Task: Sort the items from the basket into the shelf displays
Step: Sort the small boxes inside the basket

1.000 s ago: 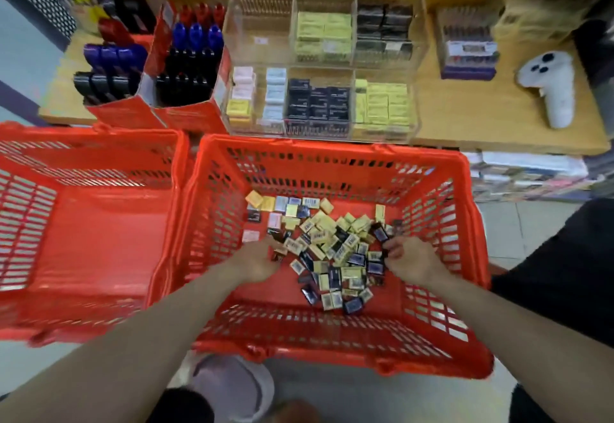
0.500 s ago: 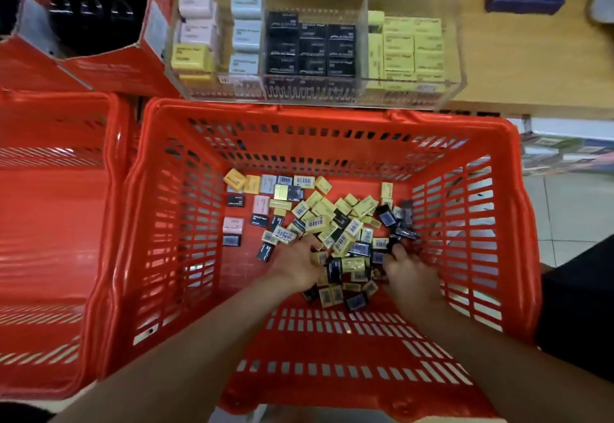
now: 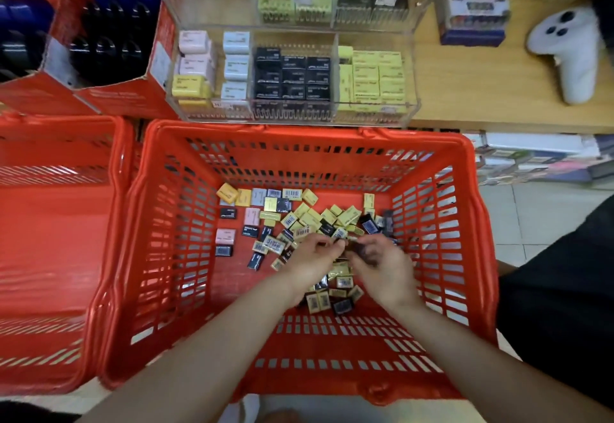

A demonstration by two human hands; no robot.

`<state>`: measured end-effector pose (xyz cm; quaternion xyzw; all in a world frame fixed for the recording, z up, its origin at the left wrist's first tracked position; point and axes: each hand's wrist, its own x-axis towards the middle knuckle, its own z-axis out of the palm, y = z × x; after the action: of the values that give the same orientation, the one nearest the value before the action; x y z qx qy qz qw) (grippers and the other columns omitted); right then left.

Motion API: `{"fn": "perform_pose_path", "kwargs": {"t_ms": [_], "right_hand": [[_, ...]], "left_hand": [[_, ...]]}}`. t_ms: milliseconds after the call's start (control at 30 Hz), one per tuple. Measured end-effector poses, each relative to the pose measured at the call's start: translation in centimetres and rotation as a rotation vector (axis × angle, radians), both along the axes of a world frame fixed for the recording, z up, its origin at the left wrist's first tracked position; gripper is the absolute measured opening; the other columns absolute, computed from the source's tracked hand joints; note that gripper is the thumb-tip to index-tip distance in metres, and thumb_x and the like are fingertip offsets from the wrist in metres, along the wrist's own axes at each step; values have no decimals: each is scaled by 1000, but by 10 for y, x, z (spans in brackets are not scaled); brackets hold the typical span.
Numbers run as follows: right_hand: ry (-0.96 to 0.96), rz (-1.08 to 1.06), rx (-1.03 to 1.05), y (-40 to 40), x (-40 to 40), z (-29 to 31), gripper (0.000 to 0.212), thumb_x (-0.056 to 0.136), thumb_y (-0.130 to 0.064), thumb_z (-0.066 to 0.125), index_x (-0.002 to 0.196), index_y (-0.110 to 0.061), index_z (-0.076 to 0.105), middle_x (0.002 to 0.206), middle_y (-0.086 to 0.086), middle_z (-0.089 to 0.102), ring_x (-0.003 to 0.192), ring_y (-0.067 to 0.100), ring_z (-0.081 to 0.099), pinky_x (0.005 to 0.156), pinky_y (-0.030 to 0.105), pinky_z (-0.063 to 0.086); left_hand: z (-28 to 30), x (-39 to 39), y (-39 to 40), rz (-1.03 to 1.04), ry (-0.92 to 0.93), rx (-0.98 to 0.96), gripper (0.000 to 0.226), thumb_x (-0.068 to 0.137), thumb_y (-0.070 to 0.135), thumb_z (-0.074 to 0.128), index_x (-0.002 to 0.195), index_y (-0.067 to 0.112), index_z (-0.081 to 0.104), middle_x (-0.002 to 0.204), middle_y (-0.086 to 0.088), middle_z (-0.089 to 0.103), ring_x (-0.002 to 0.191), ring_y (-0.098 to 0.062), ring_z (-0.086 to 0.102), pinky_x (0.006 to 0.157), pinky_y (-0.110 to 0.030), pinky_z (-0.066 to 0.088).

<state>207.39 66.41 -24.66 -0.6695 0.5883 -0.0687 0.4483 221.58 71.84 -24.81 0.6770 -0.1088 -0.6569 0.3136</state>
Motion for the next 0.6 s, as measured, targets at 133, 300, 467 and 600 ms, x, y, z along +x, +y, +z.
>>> {"fn": "perform_pose_path", "kwargs": {"t_ms": [133, 300, 467, 600], "right_hand": [[-178, -21, 122, 8, 19, 14, 30, 80, -19, 79, 101, -26, 60, 91, -13, 68, 82, -1, 66, 76, 20, 55], [78, 111, 105, -16, -10, 12, 40, 82, -7, 74, 119, -18, 61, 113, -4, 67, 91, 7, 65, 78, 17, 49], [387, 219, 173, -18, -30, -8, 32, 87, -21, 72, 117, -13, 63, 114, 5, 69, 102, 19, 65, 85, 27, 52], [397, 366, 130, 2, -13, -26, 45, 84, -34, 75, 124, -21, 56, 127, 1, 56, 108, 19, 59, 89, 31, 52]], "left_hand": [[7, -11, -6, 356, 303, 19, 44, 103, 28, 50, 140, 6, 44, 133, -12, 63, 119, -23, 62, 106, -43, 47], [6, 23, -4, 478, 155, 18, 33, 106, 15, 43, 137, 5, 46, 93, -1, 77, 104, -20, 69, 102, -38, 50], [-2, 60, 5, 408, 3, 133, 34, 105, 16, 47, 137, 5, 48, 76, -4, 60, 78, -15, 60, 86, -34, 56], [-8, 65, 15, 377, -26, 229, 34, 102, 24, 53, 134, 11, 54, 98, -6, 60, 73, -15, 58, 81, -35, 60]]}}
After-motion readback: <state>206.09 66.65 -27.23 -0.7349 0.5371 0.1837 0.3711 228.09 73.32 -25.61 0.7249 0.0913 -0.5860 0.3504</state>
